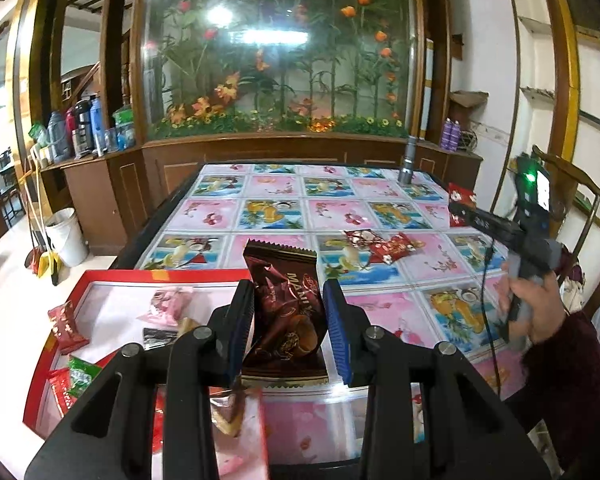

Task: Organize snacks
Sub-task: 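Carry the brown and red packets over the white box with both tools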

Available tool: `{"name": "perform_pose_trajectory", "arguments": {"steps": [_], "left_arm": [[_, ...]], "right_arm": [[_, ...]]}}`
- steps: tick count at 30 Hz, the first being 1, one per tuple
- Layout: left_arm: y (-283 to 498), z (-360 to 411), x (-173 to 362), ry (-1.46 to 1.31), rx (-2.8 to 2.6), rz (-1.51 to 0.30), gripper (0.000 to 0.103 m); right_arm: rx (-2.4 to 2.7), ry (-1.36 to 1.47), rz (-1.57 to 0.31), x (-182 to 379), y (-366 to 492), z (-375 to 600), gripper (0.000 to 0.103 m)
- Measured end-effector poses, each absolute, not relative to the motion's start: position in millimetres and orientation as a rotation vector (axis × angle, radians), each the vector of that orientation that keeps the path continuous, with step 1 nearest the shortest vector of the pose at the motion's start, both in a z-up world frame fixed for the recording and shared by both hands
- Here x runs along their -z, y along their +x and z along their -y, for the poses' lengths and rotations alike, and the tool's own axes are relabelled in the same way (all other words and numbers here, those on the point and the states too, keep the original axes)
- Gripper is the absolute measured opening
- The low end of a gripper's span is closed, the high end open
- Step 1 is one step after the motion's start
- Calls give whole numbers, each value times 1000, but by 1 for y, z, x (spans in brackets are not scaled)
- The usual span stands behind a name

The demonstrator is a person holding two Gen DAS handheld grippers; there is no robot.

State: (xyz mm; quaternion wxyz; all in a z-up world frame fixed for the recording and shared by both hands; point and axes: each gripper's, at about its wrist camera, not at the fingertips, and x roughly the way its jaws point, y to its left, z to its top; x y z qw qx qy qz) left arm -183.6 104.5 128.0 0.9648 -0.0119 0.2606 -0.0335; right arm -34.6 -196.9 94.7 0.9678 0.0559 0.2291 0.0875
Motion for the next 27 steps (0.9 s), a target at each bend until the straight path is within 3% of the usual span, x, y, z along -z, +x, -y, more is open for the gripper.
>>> {"name": "perform_pose_trajectory", "arguments": {"steps": [17, 27], "left_arm": [[-216, -167, -138, -92, -38, -436, 33], [-212, -175, -121, -108, -24, -470, 33]], "right_arm": [[-603, 9, -401, -148, -120, 30, 32], [-724, -73, -508, -120, -142, -26, 32]]}}
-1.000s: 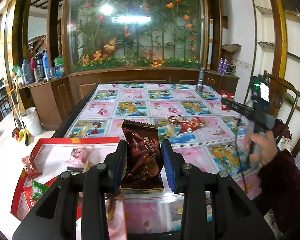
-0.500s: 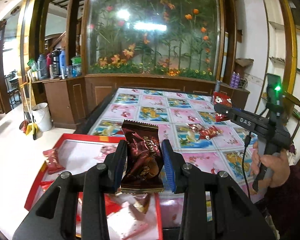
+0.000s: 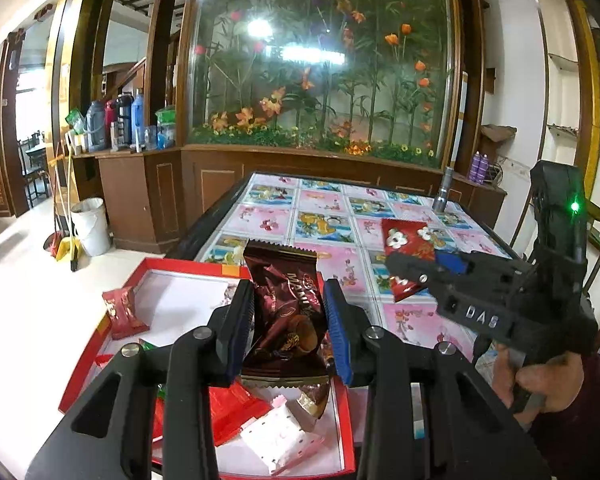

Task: Organize snacks
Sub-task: 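Carry the brown and red packets over the white box with both tools, then open both tools to drop the packets into the white box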

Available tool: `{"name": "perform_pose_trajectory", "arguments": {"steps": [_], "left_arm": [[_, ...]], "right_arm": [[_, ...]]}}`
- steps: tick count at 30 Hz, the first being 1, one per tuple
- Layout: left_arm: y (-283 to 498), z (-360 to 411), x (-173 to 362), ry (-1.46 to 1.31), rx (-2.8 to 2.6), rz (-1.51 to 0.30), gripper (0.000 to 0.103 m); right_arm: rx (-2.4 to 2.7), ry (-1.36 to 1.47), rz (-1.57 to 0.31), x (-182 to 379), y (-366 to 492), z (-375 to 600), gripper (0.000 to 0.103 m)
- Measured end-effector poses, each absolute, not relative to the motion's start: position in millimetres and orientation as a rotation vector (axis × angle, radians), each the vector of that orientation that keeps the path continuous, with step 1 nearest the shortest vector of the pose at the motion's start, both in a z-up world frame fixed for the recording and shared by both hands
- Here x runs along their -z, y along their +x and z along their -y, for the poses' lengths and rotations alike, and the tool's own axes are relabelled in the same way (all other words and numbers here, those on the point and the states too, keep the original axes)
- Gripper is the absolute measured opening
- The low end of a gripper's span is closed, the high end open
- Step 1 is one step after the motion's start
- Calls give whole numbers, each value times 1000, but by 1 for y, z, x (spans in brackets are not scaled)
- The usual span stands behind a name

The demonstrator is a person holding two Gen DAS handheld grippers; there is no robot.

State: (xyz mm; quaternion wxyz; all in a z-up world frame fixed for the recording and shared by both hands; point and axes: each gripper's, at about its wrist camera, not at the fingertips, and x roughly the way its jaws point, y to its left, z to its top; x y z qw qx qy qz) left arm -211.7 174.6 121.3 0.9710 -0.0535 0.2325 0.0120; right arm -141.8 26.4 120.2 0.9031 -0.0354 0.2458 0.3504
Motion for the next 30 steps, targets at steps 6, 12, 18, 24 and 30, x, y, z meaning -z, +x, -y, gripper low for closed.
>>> {"name": "perform_pose_trajectory", "arguments": {"steps": [6, 12, 18, 24, 30], "left_arm": [[-213, -182, -121, -121, -35, -469, 33], [-217, -197, -114, -132, -62, -478, 33], [-214, -219, -112, -130, -110, -491, 33], [-195, -238, -99, -116, -130, -544, 33], [-161, -257, -79, -132, -121, -648, 33]], "right_arm": [[-748, -86, -521, -116, -147, -35, 32], [-732, -75, -525, -114, -149, -27, 32], [-767, -26, -584, -110, -143, -29, 32], [-857, -40, -666, -101, -137, -74, 32], [-891, -32, -768, -77, -120, -120, 30]]}}
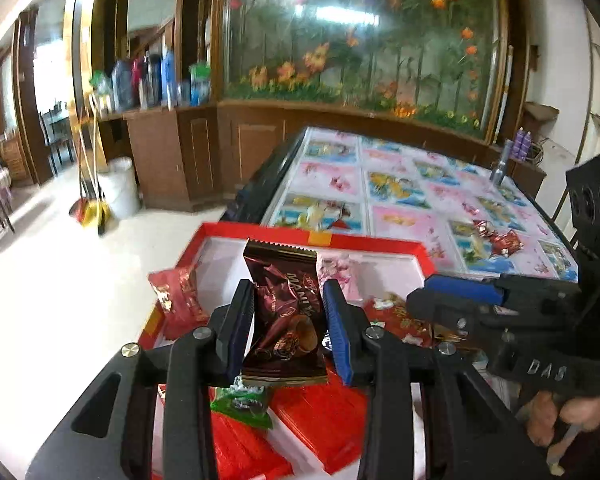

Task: Organize snacks
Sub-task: 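Open both tools to drop the packets into the white box, then grasp a red-white candy with the left tool while the right grasps a red packet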

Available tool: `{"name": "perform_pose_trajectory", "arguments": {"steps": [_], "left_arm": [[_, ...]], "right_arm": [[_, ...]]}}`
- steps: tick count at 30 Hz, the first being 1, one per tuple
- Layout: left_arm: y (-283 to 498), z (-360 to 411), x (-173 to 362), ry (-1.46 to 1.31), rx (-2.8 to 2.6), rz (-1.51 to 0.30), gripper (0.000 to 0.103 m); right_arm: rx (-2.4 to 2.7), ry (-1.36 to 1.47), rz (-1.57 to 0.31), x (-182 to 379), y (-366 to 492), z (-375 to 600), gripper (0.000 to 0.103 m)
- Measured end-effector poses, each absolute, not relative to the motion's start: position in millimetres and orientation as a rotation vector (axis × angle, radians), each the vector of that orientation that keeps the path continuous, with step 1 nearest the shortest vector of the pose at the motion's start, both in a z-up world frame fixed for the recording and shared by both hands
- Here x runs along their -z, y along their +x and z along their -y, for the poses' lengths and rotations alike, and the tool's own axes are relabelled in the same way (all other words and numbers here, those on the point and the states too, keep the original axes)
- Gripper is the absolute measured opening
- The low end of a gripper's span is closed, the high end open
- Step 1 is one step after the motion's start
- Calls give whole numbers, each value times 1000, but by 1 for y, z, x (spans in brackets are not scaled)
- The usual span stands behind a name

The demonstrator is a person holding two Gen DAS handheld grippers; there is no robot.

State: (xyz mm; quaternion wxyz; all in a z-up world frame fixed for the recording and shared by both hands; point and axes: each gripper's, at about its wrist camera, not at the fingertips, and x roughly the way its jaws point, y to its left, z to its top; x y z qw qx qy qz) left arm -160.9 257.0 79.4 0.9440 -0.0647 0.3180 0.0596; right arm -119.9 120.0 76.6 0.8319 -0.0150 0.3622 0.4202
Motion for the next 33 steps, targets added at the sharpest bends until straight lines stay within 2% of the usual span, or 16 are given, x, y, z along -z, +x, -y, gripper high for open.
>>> {"name": "perform_pose_trajectory", "arguments": {"steps": [3, 7, 9, 11, 13, 14, 22, 31, 33], "left_arm": [[-152, -259, -72, -130, -107, -689, 33], [-150, -255, -71, -96, -97, -711, 34], [-151, -254, -73, -84, -109, -712, 39], [-155, -253, -77, -77, -128, -694, 59], [-161, -249, -82, -47, -139, -669, 61], [-163, -246, -85, -27, -144, -661, 62], [-157, -205, -112, 57, -43, -604, 73], [-144, -155, -126, 153, 51, -627, 74], [-142, -151, -130, 166, 44, -630, 74]], "right_arm": [[-907, 49, -847, -66, -107, -125, 30], [-893, 105, -807, -78, -100, -104, 33], [-847, 95, -773, -87, -96, -85, 36], [-788, 71, -743, -91, -90, -61, 41], [-696, 54, -728, -90, -80, -31, 51], [-643, 55, -734, -86, -73, -12, 53], [-307, 243, -868, -50, -6, 132, 54], [-264, 670, -1040, -7, 73, 156, 53], [-230, 694, -1009, -5, 83, 157, 52]]}}
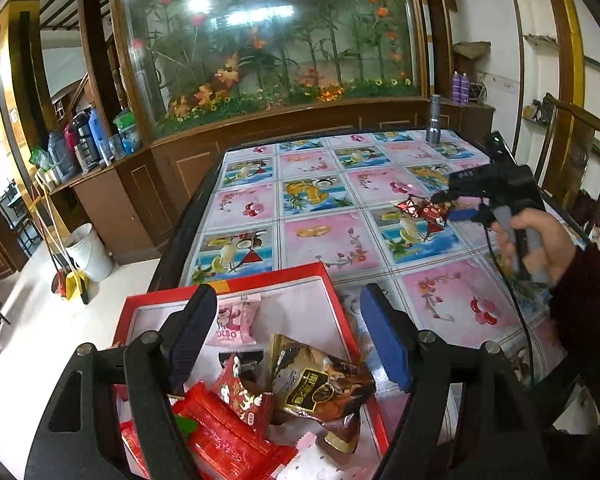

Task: Organize snacks
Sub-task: 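Grasp a red-white candy with the left tool while the right grasps a red packet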

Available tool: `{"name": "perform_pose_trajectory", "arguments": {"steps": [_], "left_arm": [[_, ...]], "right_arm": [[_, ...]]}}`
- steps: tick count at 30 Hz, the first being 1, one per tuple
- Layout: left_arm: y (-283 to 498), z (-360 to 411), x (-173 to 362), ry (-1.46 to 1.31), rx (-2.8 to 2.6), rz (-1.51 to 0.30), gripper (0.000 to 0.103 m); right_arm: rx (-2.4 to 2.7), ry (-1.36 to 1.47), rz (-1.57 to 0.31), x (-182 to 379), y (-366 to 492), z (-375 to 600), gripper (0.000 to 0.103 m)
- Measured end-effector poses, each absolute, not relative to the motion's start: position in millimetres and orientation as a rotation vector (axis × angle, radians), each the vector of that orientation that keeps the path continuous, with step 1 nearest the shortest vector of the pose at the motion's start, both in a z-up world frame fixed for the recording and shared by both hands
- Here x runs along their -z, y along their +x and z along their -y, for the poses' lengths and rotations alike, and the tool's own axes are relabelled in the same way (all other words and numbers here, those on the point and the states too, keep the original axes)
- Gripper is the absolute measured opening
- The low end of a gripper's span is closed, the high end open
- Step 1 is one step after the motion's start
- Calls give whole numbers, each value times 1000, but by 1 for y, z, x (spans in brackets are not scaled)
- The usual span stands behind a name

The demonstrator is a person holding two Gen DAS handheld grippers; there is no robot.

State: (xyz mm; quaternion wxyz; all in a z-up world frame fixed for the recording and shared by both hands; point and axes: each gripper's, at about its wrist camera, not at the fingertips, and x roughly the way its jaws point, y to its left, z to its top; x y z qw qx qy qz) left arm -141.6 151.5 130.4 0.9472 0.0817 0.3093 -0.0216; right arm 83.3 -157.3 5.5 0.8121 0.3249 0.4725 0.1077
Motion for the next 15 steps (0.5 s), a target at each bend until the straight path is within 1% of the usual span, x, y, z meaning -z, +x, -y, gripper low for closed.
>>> {"name": "perform_pose_trajectory", "arguments": {"steps": [2, 6, 11, 15], "left_arm": [[-137, -148, -134, 172, 38, -634, 74], [-121, -138, -137, 170, 33, -648, 74], [-76, -99, -134, 242, 28, -638, 76], [-25, -61, -119, 318, 33, -677, 76]], "right_arm": [[-175, 678, -985, -8, 96, 157, 53], [-121, 588, -952, -10, 116, 153, 52], [-78, 314, -918, -16, 120, 131, 52], [-77, 95, -910, -15, 112, 114, 53]]}}
